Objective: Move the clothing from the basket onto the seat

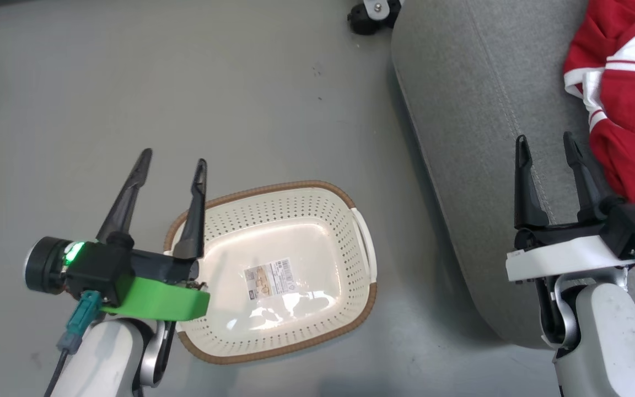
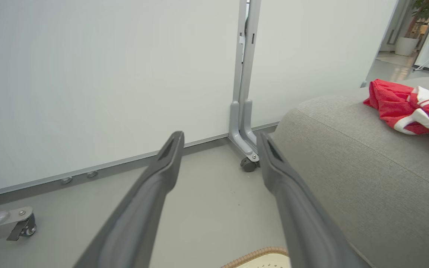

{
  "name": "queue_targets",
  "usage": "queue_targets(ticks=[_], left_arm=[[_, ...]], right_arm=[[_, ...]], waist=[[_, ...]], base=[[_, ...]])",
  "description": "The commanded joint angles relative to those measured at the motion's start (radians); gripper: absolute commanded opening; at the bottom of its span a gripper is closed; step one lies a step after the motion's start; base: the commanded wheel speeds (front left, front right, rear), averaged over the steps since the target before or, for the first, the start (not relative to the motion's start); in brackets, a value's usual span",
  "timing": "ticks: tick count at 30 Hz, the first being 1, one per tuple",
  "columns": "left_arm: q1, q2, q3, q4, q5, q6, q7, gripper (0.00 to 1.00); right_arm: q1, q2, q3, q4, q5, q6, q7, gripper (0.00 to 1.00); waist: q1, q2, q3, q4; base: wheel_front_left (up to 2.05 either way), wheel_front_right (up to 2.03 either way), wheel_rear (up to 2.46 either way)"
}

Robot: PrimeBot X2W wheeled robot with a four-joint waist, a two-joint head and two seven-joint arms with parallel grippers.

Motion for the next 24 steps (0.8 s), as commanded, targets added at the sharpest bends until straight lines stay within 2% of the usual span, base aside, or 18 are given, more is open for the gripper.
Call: queue_targets(ticks=[1, 5, 12, 24], left_arm=[[0.032, -0.009, 0.028, 0.003, -0.001, 0.009, -0.004, 1.0], [0.078, -0.044, 0.116, 0.01, 0.007, 0.014, -0.004, 1.0], [0.166, -0.09, 0.246, 0.036, 0.037, -0.021, -0.004, 1.0], [0.291, -0.147, 0.309, 0.094, 0.099, -0.096, -0.004, 1.0]], right_arm=[[0.026, -0.001, 0.007, -0.017, -0.01, 0.0, 0.009, 1.0], [0.068, 0.0, 0.018, -0.062, -0.027, 0.0, 0.035, 1.0], [0.141, 0.001, 0.026, -0.123, -0.044, 0.0, 0.084, 1.0], [0.267, 0.001, 0.054, -0.17, -0.052, 0.0, 0.132, 1.0]], waist=[[0.0001, 0.0, -0.072, 0.075], [0.0001, 0.0, -0.109, 0.113], [0.0001, 0.0, -0.169, 0.16], [0.0001, 0.0, -0.274, 0.175]], base=[[0.0, 0.0, 0.0], [0.0, 0.0, 0.0], [0.0, 0.0, 0.0], [0.0, 0.0, 0.0]])
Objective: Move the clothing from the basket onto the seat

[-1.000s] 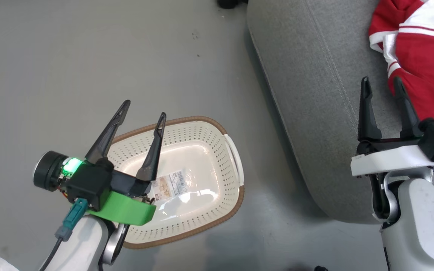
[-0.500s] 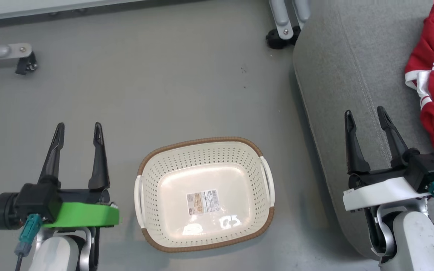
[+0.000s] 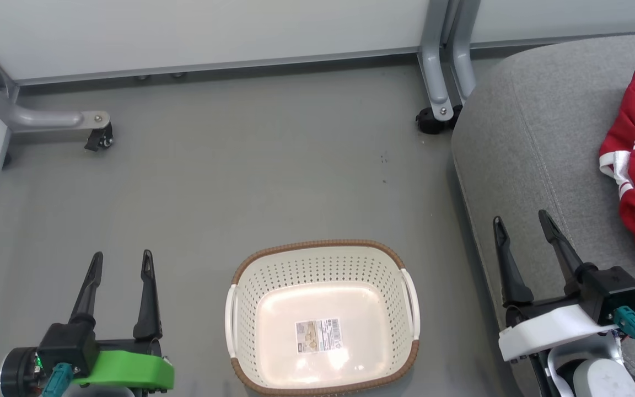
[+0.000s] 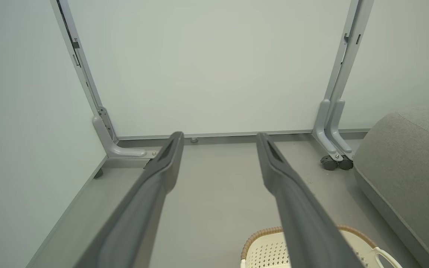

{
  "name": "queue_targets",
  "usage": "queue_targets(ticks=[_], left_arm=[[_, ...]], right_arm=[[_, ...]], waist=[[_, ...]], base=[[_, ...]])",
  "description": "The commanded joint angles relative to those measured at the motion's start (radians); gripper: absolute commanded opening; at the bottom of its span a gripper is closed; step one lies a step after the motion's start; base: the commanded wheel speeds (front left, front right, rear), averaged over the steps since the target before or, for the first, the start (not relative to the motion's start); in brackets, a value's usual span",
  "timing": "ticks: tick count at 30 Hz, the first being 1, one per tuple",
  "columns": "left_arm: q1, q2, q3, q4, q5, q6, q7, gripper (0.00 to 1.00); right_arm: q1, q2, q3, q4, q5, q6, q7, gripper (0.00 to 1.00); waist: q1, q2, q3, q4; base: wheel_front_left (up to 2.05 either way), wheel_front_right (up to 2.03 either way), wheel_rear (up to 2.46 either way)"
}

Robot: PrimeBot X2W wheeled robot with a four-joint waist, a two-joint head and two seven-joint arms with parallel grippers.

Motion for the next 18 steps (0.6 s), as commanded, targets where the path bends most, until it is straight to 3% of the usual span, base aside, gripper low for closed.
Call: queue_targets(ticks=[1, 18], left_arm=[[0.018, -0.007, 0.007, 0.008, 0.012, -0.009, -0.003, 1.0], [0.093, -0.054, 0.049, 0.08, 0.055, -0.062, -0.003, 1.0]], right_arm=[[0.021, -0.002, 0.004, -0.009, -0.003, 0.0, 0.006, 1.0], [0.128, -0.002, 0.026, -0.042, 0.012, 0.0, 0.046, 1.0]], waist=[[0.0001, 0.0, -0.036, 0.008], [0.0001, 0.0, -0.124, -0.004]], base=[[0.0, 0.0, 0.0], [0.0, 0.0, 0.0]])
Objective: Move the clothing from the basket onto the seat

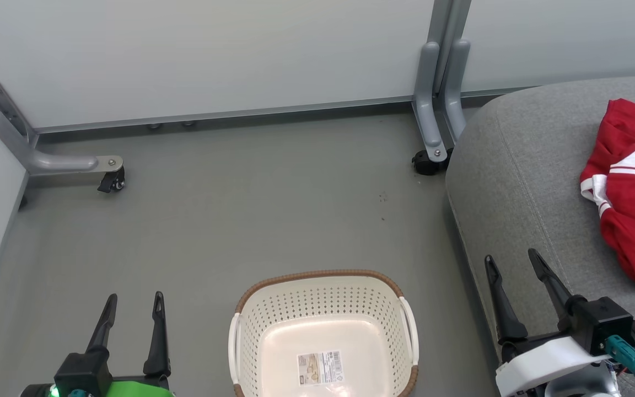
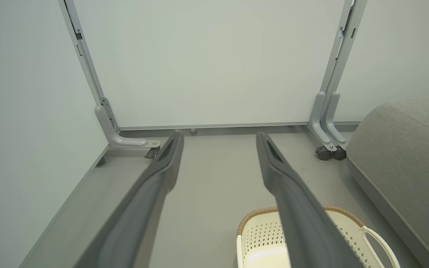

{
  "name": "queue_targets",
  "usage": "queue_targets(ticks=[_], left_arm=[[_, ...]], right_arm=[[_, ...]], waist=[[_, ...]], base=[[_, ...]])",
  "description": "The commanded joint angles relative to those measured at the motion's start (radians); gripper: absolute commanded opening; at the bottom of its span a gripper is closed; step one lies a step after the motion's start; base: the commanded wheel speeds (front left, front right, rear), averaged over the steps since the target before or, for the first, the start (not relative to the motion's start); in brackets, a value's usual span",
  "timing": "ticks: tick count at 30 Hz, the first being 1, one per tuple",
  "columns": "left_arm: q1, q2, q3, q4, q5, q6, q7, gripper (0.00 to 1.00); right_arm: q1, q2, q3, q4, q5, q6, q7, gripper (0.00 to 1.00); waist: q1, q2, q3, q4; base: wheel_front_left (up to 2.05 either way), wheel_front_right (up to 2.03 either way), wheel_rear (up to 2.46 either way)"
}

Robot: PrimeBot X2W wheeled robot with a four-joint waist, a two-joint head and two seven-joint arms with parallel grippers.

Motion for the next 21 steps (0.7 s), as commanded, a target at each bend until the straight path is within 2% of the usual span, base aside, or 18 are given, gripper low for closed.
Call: queue_targets(ticks=[1, 21], left_arm=[[0.016, -0.003, 0.009, 0.005, 0.01, -0.005, -0.003, 1.0], [-0.015, -0.029, 0.046, 0.022, 0.043, -0.035, -0.003, 1.0]], right_arm=[[0.017, -0.002, -0.001, -0.005, 0.005, 0.0, 0.004, 1.0], [0.001, -0.002, 0.007, -0.001, 0.016, 0.0, 0.001, 1.0]], waist=[[0.0001, 0.0, -0.005, -0.001], [0.0001, 0.0, 0.007, 0.001]], base=[[0.0, 0.0, 0.0], [0.0, 0.0, 0.0]])
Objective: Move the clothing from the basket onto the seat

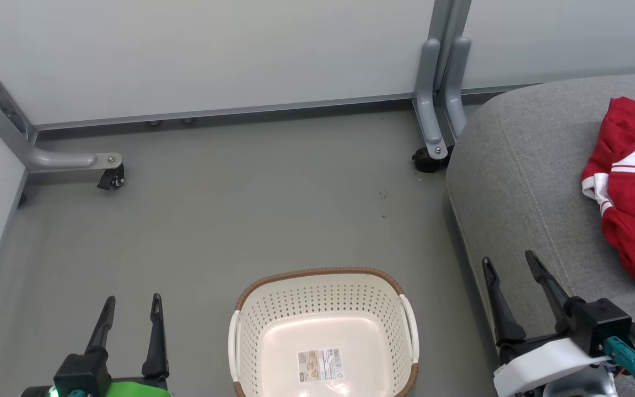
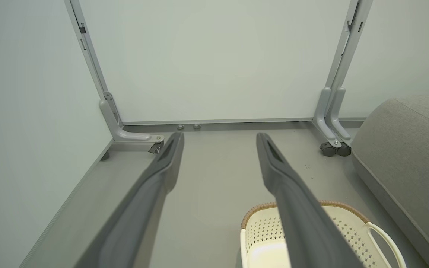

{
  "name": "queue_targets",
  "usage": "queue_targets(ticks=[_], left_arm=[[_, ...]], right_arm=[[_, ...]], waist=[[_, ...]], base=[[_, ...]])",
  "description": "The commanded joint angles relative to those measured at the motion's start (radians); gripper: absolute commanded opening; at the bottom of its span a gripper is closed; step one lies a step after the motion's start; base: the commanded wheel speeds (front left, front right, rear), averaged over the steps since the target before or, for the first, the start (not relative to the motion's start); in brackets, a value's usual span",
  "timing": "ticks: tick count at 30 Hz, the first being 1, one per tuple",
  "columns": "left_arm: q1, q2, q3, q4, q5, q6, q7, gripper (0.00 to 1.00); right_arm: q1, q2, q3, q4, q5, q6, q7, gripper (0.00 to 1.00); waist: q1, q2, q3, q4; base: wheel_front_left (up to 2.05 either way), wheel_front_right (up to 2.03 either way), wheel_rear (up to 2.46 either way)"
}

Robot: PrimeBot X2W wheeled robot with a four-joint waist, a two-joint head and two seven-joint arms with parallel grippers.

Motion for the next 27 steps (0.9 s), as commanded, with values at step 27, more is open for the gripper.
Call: queue_targets(ticks=[27], left_arm=[[-0.051, -0.018, 0.034, 0.053, -0.393, -0.018, 0.107, 0.0]], right_arm=[[-0.057, -0.022, -0.008, 0.123, 0.437, 0.0, 0.026, 0.0]], waist=[[0.0001, 0.0, -0.004, 0.002]], base=[[0.0, 0.0, 0.0]])
